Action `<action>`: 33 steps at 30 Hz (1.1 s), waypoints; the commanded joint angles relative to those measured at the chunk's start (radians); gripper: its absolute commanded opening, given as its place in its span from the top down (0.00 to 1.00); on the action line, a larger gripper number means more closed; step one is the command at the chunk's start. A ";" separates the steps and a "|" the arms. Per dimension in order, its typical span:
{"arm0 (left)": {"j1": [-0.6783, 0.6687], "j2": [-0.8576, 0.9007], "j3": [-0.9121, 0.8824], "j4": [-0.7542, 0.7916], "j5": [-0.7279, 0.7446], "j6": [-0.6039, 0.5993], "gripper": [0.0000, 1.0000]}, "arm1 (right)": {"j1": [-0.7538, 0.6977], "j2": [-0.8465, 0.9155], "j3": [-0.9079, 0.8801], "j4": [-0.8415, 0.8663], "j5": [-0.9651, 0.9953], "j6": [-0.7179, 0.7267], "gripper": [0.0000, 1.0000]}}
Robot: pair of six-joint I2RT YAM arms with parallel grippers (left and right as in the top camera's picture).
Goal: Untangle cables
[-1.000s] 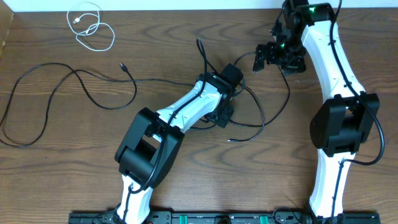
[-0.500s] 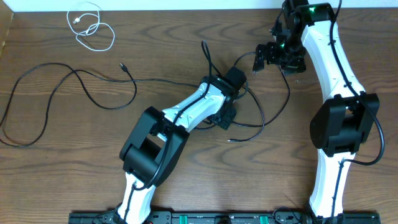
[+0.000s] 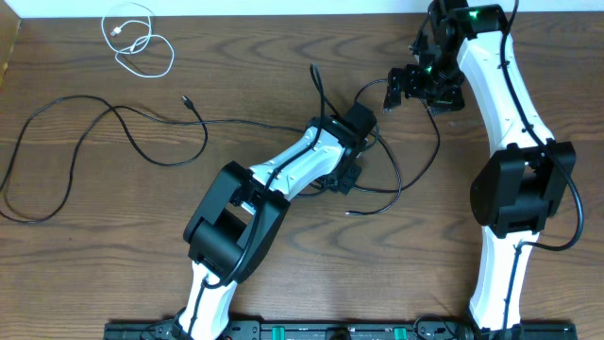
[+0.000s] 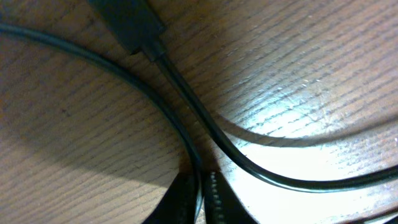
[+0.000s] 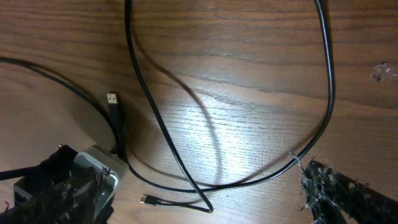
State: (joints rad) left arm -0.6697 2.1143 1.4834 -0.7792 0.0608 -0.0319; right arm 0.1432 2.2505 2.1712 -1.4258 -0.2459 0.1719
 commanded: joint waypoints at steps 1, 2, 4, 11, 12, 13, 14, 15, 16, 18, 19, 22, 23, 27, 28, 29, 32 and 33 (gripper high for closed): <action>0.008 0.042 0.005 -0.021 -0.051 0.006 0.92 | 0.009 -0.002 0.005 -0.003 0.000 -0.012 0.01; 0.008 0.042 0.014 -0.039 -0.056 0.019 0.92 | 0.009 -0.002 0.005 -0.003 0.000 -0.012 0.01; 0.008 0.042 0.035 -0.080 -0.080 0.048 0.92 | 0.009 -0.002 0.005 -0.002 0.000 -0.012 0.01; 0.008 0.010 0.062 -0.165 -0.142 0.163 0.92 | 0.009 -0.002 0.005 0.003 0.000 -0.013 0.01; 0.008 0.003 0.062 -0.172 -0.142 0.183 0.92 | 0.009 -0.002 0.005 0.003 0.000 -0.013 0.01; 0.009 -0.005 0.062 -0.179 -0.152 0.198 0.93 | 0.009 -0.002 0.005 0.004 0.000 -0.013 0.01; 0.010 -0.013 0.062 -0.185 -0.166 0.205 0.93 | 0.009 -0.002 0.005 0.004 0.001 -0.013 0.01; 0.012 -0.025 0.062 -0.189 -0.181 0.208 0.93 | 0.009 -0.002 0.005 0.005 0.001 -0.013 0.01; 0.014 -0.039 0.062 -0.193 -0.186 0.209 0.92 | 0.009 -0.002 0.005 0.006 0.000 -0.013 0.01; 0.022 -0.067 0.062 -0.201 -0.185 0.215 0.93 | 0.009 -0.002 0.005 0.010 0.000 -0.013 0.01; 0.026 -0.082 0.062 -0.203 -0.185 0.215 0.93 | 0.009 -0.002 0.005 0.012 0.001 -0.013 0.01; 0.047 -0.142 0.062 -0.204 -0.185 0.219 0.93 | 0.009 -0.002 0.005 0.019 0.000 -0.013 0.01; 0.070 -0.183 0.062 -0.204 -0.185 0.228 0.92 | 0.009 -0.002 0.005 0.019 0.000 -0.013 0.01; 0.133 -0.244 0.062 -0.204 -0.185 0.286 0.92 | 0.009 -0.002 0.005 0.019 0.001 -0.013 0.01; 0.150 -0.254 0.062 -0.204 -0.185 0.297 0.92 | 0.008 -0.002 0.005 0.019 0.001 -0.013 0.01; 0.164 -0.260 0.062 -0.204 -0.185 0.308 0.93 | 0.008 -0.002 0.005 0.019 0.000 -0.013 0.01; 0.200 -0.264 0.062 -0.207 -0.185 0.356 0.93 | 0.008 -0.002 0.005 0.021 0.000 -0.013 0.01; 0.212 -0.264 0.062 -0.206 -0.185 0.373 0.93 | 0.009 -0.002 0.005 0.023 0.000 -0.013 0.01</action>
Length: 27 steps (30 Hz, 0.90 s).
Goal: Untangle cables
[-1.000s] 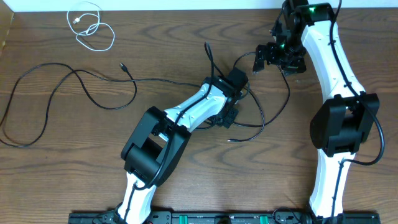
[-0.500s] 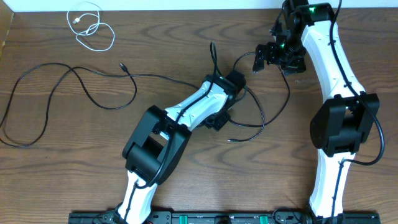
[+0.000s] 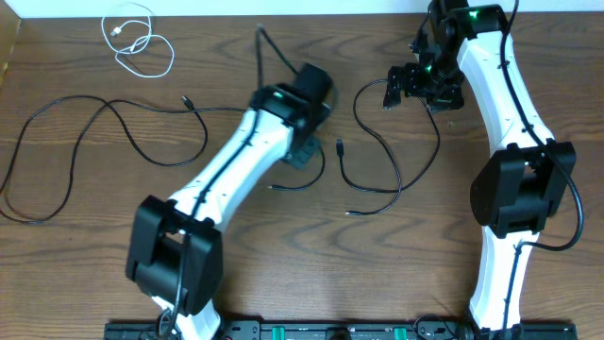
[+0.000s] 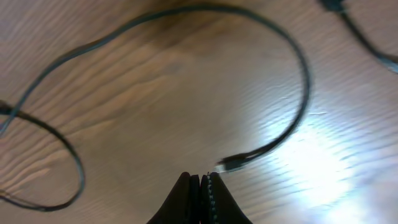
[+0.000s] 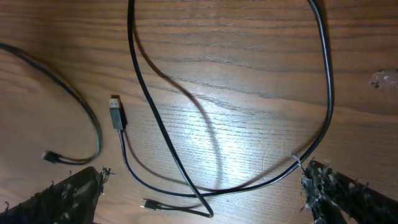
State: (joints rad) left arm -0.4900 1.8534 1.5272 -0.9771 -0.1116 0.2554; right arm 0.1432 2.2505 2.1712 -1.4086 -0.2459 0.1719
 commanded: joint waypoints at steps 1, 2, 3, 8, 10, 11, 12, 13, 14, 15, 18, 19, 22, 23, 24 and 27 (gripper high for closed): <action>0.040 -0.003 0.018 -0.006 -0.013 0.088 0.93 | 0.009 -0.002 0.005 0.007 0.000 -0.013 0.01; 0.047 -0.003 0.018 -0.005 -0.008 0.087 0.93 | 0.009 -0.002 0.005 0.009 0.000 -0.012 0.01; 0.051 -0.003 0.018 -0.006 0.009 0.087 0.92 | 0.009 -0.002 0.005 0.010 0.000 -0.012 0.01; 0.042 0.012 0.003 0.006 0.216 0.031 0.57 | 0.009 -0.002 0.005 0.016 0.000 -0.012 0.01; 0.036 0.023 -0.014 0.034 0.243 -0.013 0.33 | 0.009 -0.002 0.005 0.016 0.000 -0.012 0.01; 0.033 0.029 -0.024 0.051 0.243 -0.029 0.28 | 0.009 -0.002 0.005 0.016 0.000 -0.012 0.01; 0.031 0.034 -0.031 0.072 0.243 -0.042 0.28 | 0.009 -0.002 0.005 0.016 0.000 -0.012 0.01; 0.031 0.043 -0.038 0.097 0.243 -0.065 0.28 | 0.009 -0.002 0.005 0.016 0.000 -0.012 0.01; 0.030 0.053 -0.040 0.116 0.243 -0.099 0.28 | 0.010 -0.002 0.005 0.015 0.000 -0.012 0.01; 0.031 0.067 -0.040 0.135 0.243 -0.140 0.28 | 0.010 -0.002 0.005 0.014 0.000 -0.012 0.01; 0.031 0.106 -0.040 0.184 0.242 -0.222 0.28 | 0.010 -0.002 0.005 0.013 0.000 -0.012 0.01; 0.030 0.125 -0.040 0.201 0.242 -0.236 0.28 | 0.010 -0.002 0.005 0.013 0.000 -0.012 0.01; 0.026 0.166 -0.040 0.219 0.242 -0.245 0.28 | 0.010 -0.002 0.005 0.010 0.000 -0.012 0.01; 0.023 0.181 -0.040 0.222 0.243 -0.257 0.28 | 0.010 -0.002 0.005 0.009 0.000 -0.012 0.01; 0.019 0.193 -0.040 0.222 0.243 -0.267 0.32 | 0.010 -0.002 0.005 0.009 0.000 -0.012 0.01; 0.004 0.211 -0.040 0.222 0.243 -0.292 0.35 | 0.010 -0.002 0.005 0.010 0.000 -0.012 0.01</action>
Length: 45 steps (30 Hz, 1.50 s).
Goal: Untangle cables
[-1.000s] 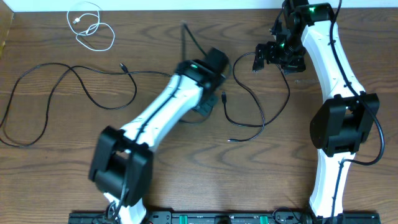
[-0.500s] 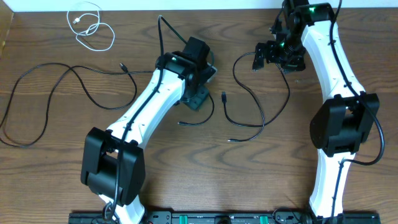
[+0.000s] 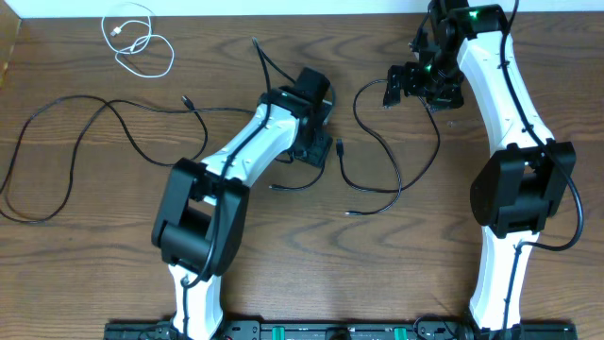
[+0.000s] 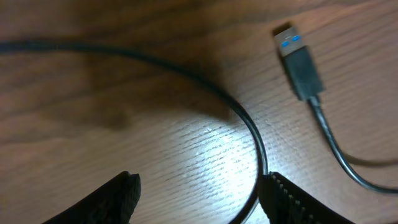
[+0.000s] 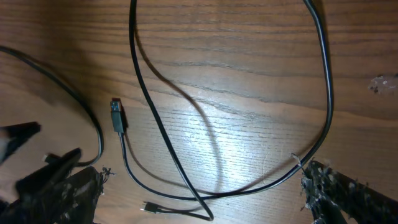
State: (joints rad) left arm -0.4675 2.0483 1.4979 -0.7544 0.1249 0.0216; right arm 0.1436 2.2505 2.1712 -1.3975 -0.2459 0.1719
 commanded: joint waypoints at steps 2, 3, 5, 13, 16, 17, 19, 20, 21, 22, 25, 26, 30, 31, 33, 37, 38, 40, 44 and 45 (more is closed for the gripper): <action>-0.032 0.017 -0.010 0.006 0.006 -0.079 0.35 | 0.010 -0.002 0.005 0.000 0.000 -0.012 0.01; -0.041 0.017 -0.010 0.011 0.006 -0.092 0.35 | 0.010 -0.002 0.005 0.000 0.000 -0.012 0.01; -0.063 0.018 -0.010 0.025 0.006 -0.114 0.35 | 0.010 -0.002 0.005 0.002 0.000 -0.012 0.01; -0.082 0.056 -0.010 0.024 -0.062 -0.142 0.47 | 0.012 -0.002 0.005 -0.005 0.000 -0.012 0.01; -0.082 0.056 -0.010 0.027 -0.062 -0.143 0.52 | 0.013 -0.002 0.005 -0.007 0.000 -0.012 0.01; -0.082 0.056 -0.010 0.030 -0.062 -0.143 0.54 | 0.013 -0.002 0.005 -0.006 0.000 -0.012 0.01; -0.082 0.058 -0.010 0.035 -0.069 -0.143 0.55 | 0.013 -0.002 0.005 -0.006 0.000 -0.012 0.01; -0.082 0.060 -0.010 0.039 -0.070 -0.143 0.55 | 0.013 -0.002 0.005 -0.007 0.000 -0.012 0.01; -0.082 0.063 -0.010 0.040 -0.069 -0.143 0.55 | 0.014 -0.002 0.005 -0.009 0.000 -0.012 0.01; -0.082 0.066 -0.010 0.041 -0.064 -0.144 0.55 | 0.014 -0.002 0.005 -0.009 0.000 -0.012 0.01; -0.088 0.081 -0.010 0.039 -0.061 -0.158 0.56 | 0.015 -0.002 0.005 -0.009 0.000 -0.012 0.01; -0.090 0.085 -0.010 0.038 -0.061 -0.158 0.56 | 0.015 -0.002 0.005 -0.009 0.000 -0.012 0.01; -0.097 0.097 -0.010 0.039 -0.061 -0.158 0.59 | 0.015 -0.002 0.005 -0.010 0.000 -0.012 0.01; -0.097 0.098 -0.010 0.039 -0.061 -0.158 0.61 | 0.015 -0.002 0.005 -0.009 0.000 -0.012 0.01; -0.097 0.103 -0.010 0.039 -0.061 -0.157 0.67 | 0.015 -0.002 0.005 -0.009 0.000 -0.012 0.01; -0.097 0.107 -0.010 0.039 -0.062 -0.154 0.91 | 0.015 -0.002 0.005 -0.010 0.000 -0.012 0.01; -0.097 0.107 -0.010 0.039 -0.062 -0.154 0.92 | 0.015 -0.002 0.005 -0.011 0.000 -0.012 0.01; -0.097 0.107 -0.010 0.039 -0.062 -0.153 0.92 | 0.015 -0.002 0.005 -0.014 0.000 -0.012 0.01; -0.097 0.101 -0.007 0.024 -0.062 -0.086 0.93 | 0.015 -0.002 0.005 -0.019 0.000 -0.012 0.01; -0.097 0.096 -0.004 0.012 -0.062 -0.064 0.92 | 0.015 -0.002 0.005 -0.019 0.000 -0.012 0.01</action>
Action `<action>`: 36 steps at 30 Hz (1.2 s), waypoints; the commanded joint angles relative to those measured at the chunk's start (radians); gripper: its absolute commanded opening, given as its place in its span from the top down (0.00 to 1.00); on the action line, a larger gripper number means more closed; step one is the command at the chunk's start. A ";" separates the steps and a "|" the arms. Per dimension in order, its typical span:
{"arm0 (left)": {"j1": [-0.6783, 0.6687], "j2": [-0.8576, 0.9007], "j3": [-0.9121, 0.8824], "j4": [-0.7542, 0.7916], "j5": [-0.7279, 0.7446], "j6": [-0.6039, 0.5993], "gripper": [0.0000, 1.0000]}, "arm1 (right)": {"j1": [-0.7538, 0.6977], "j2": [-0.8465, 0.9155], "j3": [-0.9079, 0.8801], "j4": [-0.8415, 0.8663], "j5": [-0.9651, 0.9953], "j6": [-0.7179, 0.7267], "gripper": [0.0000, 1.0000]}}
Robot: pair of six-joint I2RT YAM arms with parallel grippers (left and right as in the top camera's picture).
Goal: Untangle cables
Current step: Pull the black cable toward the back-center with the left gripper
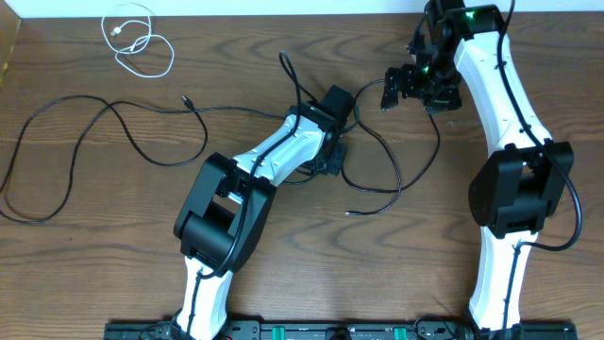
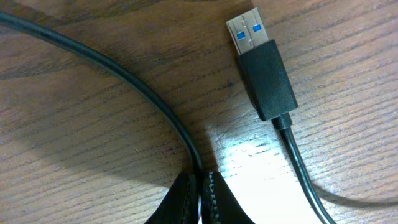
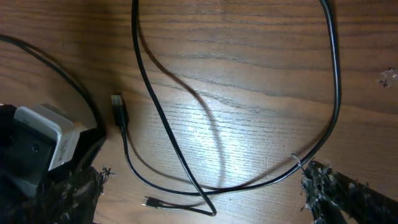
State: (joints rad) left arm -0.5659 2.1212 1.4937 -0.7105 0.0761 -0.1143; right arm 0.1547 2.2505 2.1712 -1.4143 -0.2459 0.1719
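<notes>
Two black cables lie on the wooden table. In the left wrist view my left gripper (image 2: 200, 185) is shut on the thin long black cable (image 2: 134, 86), right beside a USB-A plug (image 2: 264, 71) with a blue insert. That plug belongs to the short black cable (image 3: 161, 118), which loops under my right gripper (image 3: 202, 194). The right gripper is open, with its fingers (image 3: 339, 193) wide apart above the loop. From overhead, the left gripper (image 1: 332, 159) is at table centre and the right gripper (image 1: 415, 85) at the back right.
The long black cable (image 1: 94, 132) trails away across the left half of the table. A coiled white cable (image 1: 140, 40) lies at the back left. The short cable's small plug (image 3: 149, 202) rests near the right wrist view's lower edge.
My left gripper was open over the long black cable, a little to the left of the USB plug. It has moved right and down and is now shut on that cable. The right arm stayed put.
My left gripper was first shut on a black cable at table centre, amid the short cable's loops. Then it was farther back left, still shut, with that cable's end clear of the loops. After that it was open. Now it grips the cable beside the USB plug.
</notes>
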 commanded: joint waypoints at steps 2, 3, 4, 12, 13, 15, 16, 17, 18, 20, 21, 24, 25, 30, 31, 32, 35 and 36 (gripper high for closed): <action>0.002 0.014 0.013 -0.071 -0.014 0.120 0.92 | 0.003 -0.002 0.005 -0.001 0.000 -0.013 0.01; 0.002 0.010 0.022 -0.095 -0.018 0.145 0.93 | 0.004 -0.002 0.005 0.000 0.000 -0.012 0.01; 0.002 0.006 0.032 -0.122 -0.026 0.175 0.93 | 0.004 -0.002 0.005 0.000 0.000 -0.013 0.01; 0.009 -0.050 0.046 -0.269 -0.159 0.317 0.92 | 0.003 -0.002 0.005 0.006 0.000 -0.013 0.01; 0.011 -0.059 0.046 -0.276 -0.185 0.325 0.93 | 0.003 -0.002 0.005 0.006 0.000 -0.013 0.01; 0.016 -0.074 0.046 -0.285 -0.246 0.332 0.93 | 0.004 -0.002 0.005 0.007 0.000 -0.013 0.01; 0.020 -0.080 0.046 -0.288 -0.273 0.332 0.92 | 0.004 -0.002 0.005 0.007 0.000 -0.013 0.01; 0.025 -0.085 0.046 -0.292 -0.302 0.332 0.93 | 0.004 -0.002 0.005 0.007 0.000 -0.012 0.01; 0.029 -0.089 0.046 -0.296 -0.321 0.337 0.93 | 0.004 -0.002 0.005 0.007 0.000 -0.013 0.01; 0.044 -0.090 0.046 -0.304 -0.366 0.351 0.93 | 0.004 -0.002 0.005 0.006 0.000 -0.013 0.01; 0.053 -0.090 0.046 -0.305 -0.393 0.351 0.92 | 0.004 -0.002 0.005 0.006 0.000 -0.013 0.01; 0.089 -0.090 0.046 -0.306 -0.430 0.351 0.93 | 0.004 -0.002 0.005 0.007 0.000 -0.013 0.01; 0.102 -0.090 0.046 -0.306 -0.429 0.350 0.93 | 0.004 -0.002 0.005 0.007 0.000 -0.013 0.01; 0.146 -0.092 0.046 -0.308 -0.429 0.387 0.93 | 0.003 -0.002 0.005 0.009 0.000 -0.013 0.01; 0.147 -0.092 0.046 -0.311 -0.430 0.402 0.93 | 0.003 -0.002 0.005 0.013 0.000 -0.013 0.01; 0.146 -0.092 0.046 -0.314 -0.429 0.411 0.93 | 0.003 -0.002 0.005 0.016 0.000 -0.013 0.01; 0.133 -0.093 0.046 -0.340 -0.438 0.435 0.93 | 0.003 -0.002 0.005 0.024 0.000 -0.012 0.01; 0.129 -0.093 0.046 -0.341 -0.459 0.435 0.92 | 0.004 -0.002 0.005 0.024 0.000 -0.012 0.01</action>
State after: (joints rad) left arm -0.4202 2.0502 1.5196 -1.0409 -0.3420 0.2787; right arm 0.1547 2.2505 2.1712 -1.3922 -0.2459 0.1715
